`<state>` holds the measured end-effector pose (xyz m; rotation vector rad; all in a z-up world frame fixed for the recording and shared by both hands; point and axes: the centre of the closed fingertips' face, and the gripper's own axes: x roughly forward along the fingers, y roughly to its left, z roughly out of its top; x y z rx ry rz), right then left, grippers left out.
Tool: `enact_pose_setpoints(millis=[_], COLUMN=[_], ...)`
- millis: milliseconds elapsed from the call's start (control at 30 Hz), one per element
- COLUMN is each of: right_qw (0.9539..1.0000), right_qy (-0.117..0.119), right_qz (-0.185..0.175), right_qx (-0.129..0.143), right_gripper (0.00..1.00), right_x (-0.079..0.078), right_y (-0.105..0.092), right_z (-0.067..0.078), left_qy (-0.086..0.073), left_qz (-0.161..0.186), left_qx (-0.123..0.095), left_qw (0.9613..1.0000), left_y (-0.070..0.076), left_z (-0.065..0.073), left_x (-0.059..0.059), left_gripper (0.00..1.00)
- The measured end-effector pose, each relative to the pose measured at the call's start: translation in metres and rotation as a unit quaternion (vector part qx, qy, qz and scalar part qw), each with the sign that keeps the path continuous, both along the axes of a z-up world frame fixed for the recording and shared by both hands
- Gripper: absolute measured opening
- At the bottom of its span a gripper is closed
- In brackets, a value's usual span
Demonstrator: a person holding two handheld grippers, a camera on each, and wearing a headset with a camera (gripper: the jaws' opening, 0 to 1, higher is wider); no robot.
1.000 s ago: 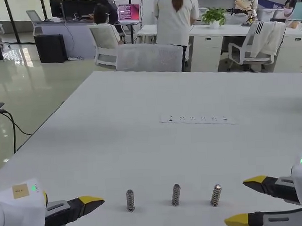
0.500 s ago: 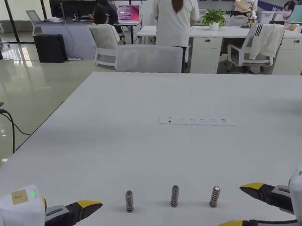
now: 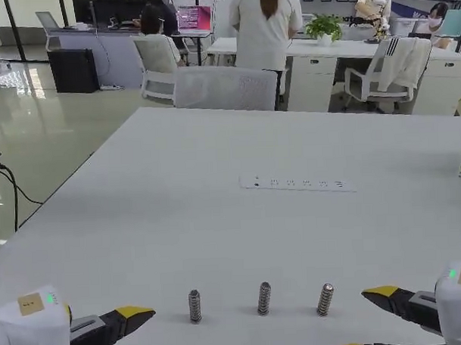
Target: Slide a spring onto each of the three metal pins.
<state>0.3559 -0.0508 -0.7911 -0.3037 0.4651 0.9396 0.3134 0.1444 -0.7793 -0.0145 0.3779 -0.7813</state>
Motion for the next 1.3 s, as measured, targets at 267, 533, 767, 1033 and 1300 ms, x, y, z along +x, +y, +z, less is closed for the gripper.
enact_pose_setpoints(millis=[267, 533, 767, 1033, 1300], right_qw=[1.0, 1.0, 1.0, 1.0, 1.0], right_qy=[0.001, 0.001, 0.003, 0.002, 0.003], right_qz=[-0.005, -0.006, -0.007, -0.002, -0.001], right_qx=[0.002, 0.001, 0.001, -0.001, -0.001], right_gripper=[0.63, 0.63, 0.64, 0.64, 0.64], right_x=[0.001, 0.0009, 0.0008, -0.0002, -0.0009], right_y=[-0.0007, -0.0011, -0.0016, 0.0007, 0.0012], right_z=[-0.0004, -0.0011, -0.0023, -0.0024, -0.0031], left_qy=[0.001, 0.004, 0.006, 0.006, 0.006], left_qz=[0.001, -0.002, -0.002, 0.0, 0.001], left_qx=[-0.003, -0.003, -0.003, -0.002, -0.001], left_qw=[1.0, 1.0, 1.0, 1.0, 1.0], left_y=[-0.0011, -0.0033, -0.0044, -0.0029, -0.0021], left_z=[-0.0014, -0.0025, -0.0033, -0.0033, -0.0034], left_x=[0.0013, 0.0009, 0.0004, 0.0004, -0.0009], left_gripper=[0.58, 0.58, 0.57, 0.57, 0.56])
